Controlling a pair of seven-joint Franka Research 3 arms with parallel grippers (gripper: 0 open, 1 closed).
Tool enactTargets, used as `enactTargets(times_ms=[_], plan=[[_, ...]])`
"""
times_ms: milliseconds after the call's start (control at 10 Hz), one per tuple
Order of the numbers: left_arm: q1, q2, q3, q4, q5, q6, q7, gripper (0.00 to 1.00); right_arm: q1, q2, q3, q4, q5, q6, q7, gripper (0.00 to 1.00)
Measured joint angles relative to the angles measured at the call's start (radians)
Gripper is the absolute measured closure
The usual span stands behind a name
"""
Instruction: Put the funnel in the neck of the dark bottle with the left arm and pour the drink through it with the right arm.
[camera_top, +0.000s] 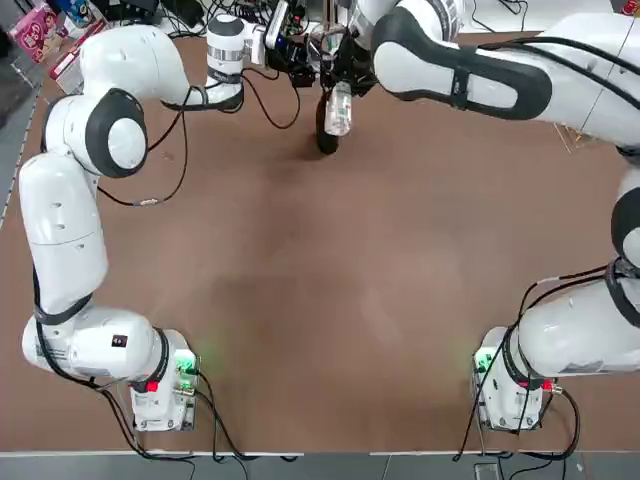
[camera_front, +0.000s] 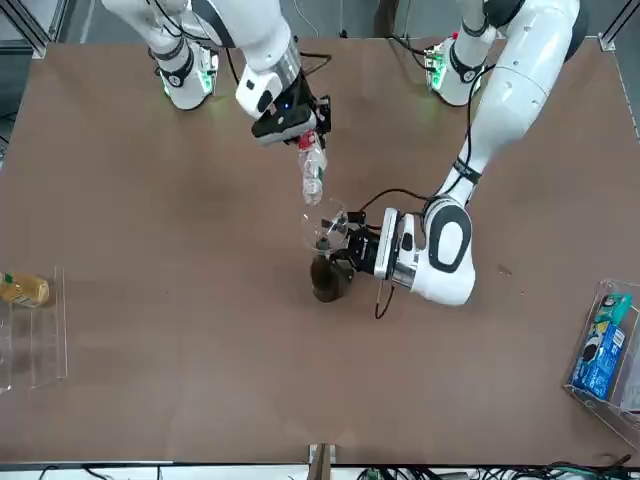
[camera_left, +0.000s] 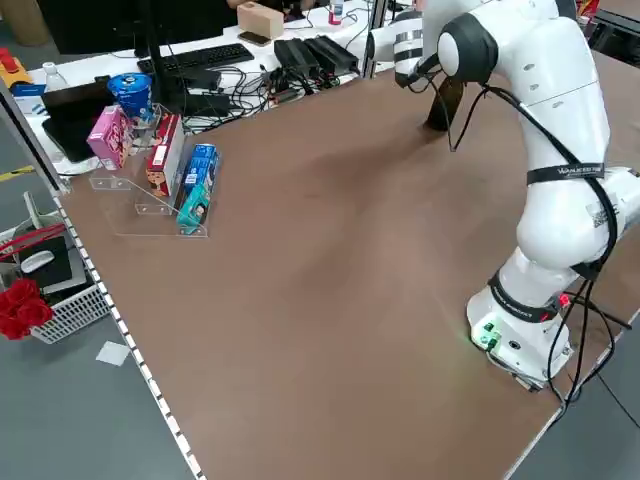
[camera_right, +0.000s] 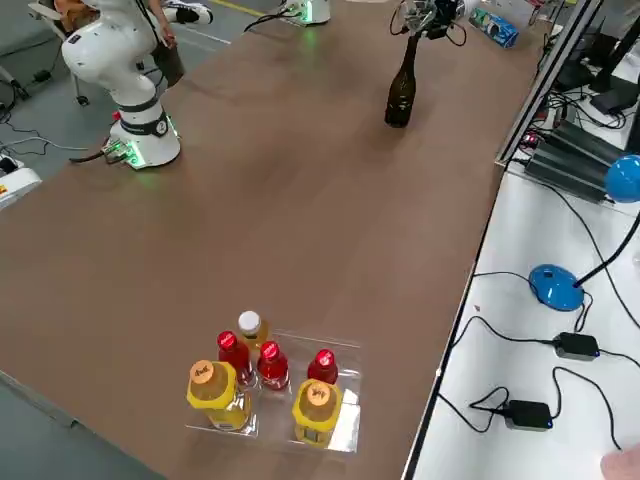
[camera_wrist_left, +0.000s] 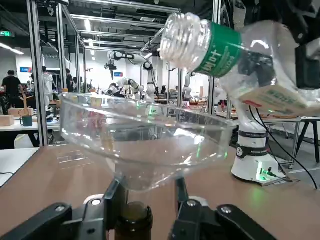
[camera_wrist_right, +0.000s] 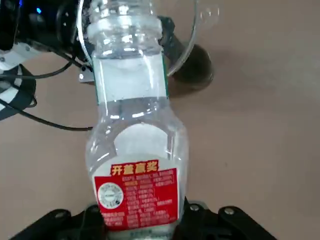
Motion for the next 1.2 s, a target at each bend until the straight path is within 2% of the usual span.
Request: enactTargets(times_ms=[600,1200], plan=[[0.0,0.0,0.0,0.0,0.0,-0.002,0.0,0.55,0.01,0.104,0.017,0.079,0.0,-0.017,0.102,0.58],[0.0,0.001,0.0,0.0,0.0,-0.003,0.0,0.56,0.014,0.168,0.046,0.152,0.0,-0.062,0.204,0.58]])
